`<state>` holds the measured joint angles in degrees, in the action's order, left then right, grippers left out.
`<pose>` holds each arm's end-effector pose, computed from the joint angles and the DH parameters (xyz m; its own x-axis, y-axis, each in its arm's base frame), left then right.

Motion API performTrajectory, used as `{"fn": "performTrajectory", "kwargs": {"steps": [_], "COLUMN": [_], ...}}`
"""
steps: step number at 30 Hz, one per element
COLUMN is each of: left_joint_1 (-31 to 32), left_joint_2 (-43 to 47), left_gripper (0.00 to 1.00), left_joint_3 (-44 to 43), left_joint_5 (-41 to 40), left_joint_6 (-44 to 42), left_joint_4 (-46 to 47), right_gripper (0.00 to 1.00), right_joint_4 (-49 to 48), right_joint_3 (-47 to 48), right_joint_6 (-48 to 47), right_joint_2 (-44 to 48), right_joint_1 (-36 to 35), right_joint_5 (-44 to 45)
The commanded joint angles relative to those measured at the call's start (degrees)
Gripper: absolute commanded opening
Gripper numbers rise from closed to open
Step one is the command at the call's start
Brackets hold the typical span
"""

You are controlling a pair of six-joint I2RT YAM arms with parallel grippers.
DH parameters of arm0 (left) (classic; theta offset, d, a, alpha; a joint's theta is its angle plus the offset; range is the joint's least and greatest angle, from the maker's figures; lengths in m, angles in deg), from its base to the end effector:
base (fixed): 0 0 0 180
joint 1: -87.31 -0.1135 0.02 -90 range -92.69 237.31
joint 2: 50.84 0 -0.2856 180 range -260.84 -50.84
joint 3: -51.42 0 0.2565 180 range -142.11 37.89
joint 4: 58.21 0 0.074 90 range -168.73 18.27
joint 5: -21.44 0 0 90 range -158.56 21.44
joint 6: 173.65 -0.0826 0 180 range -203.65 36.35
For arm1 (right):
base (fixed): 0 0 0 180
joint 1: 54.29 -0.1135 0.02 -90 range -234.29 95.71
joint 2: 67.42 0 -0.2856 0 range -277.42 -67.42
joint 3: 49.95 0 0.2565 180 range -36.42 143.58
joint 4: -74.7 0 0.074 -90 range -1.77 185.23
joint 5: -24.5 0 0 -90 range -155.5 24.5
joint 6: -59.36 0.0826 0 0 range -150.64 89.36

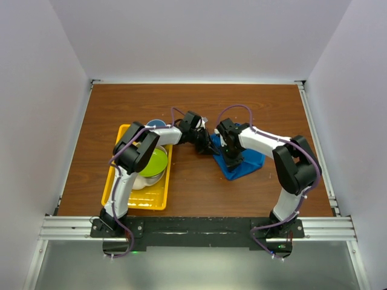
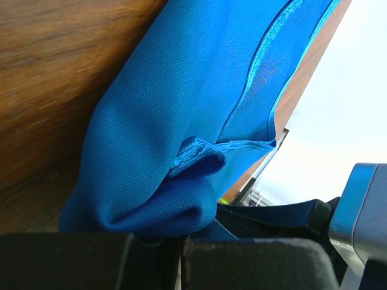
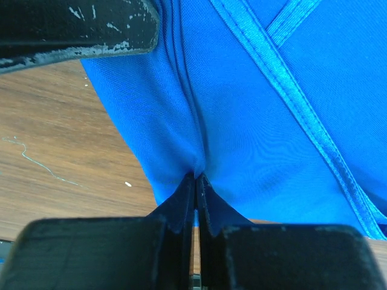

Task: Fold the napkin, place the utensils inside, and roll it up
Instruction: Roll the napkin with the utensil

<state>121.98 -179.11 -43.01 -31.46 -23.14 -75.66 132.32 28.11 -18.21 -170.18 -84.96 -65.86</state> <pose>0.3808 -0.3239 0.0857 -0.9809 -0.1657 0.1019 -0.1825 0.6037 -0.7761 0.2896 0.1724 0.1297 -0.9424 -0.3086 -0.1292 -0.3154 0.9483 0.0348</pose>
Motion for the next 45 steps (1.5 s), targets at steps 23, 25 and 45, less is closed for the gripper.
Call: {"fn": "performTrajectory", "kwargs": {"steps": [23, 25, 45], "left_joint_1": [-1.5, -1.5, -5.3], "left_joint_2": [-5.1, -5.1, 7.9], "left_gripper": [0.00, 0.00, 0.15], "left_joint_3": [3.1, 2.8, -3.4], "left_joint_5": [-9.6, -9.8, -0.2], "left_joint_6": [-3.1, -3.3, -8.9], "left_joint_4": [-9.4, -9.4, -7.9], "right_gripper": [0.09, 0.09, 0.09], "right_joint_4": [-7.1, -8.4, -11.8], "right_joint_3": [4.7, 2.2, -5.9], "right_joint_6": [4.8, 4.5, 3.8], "right_joint_2": [0.5, 0.1, -1.9], "right_joint_1": [-0.1, 0.1, 1.8], "right_joint_5": [-1.8, -1.6, 0.5]}}
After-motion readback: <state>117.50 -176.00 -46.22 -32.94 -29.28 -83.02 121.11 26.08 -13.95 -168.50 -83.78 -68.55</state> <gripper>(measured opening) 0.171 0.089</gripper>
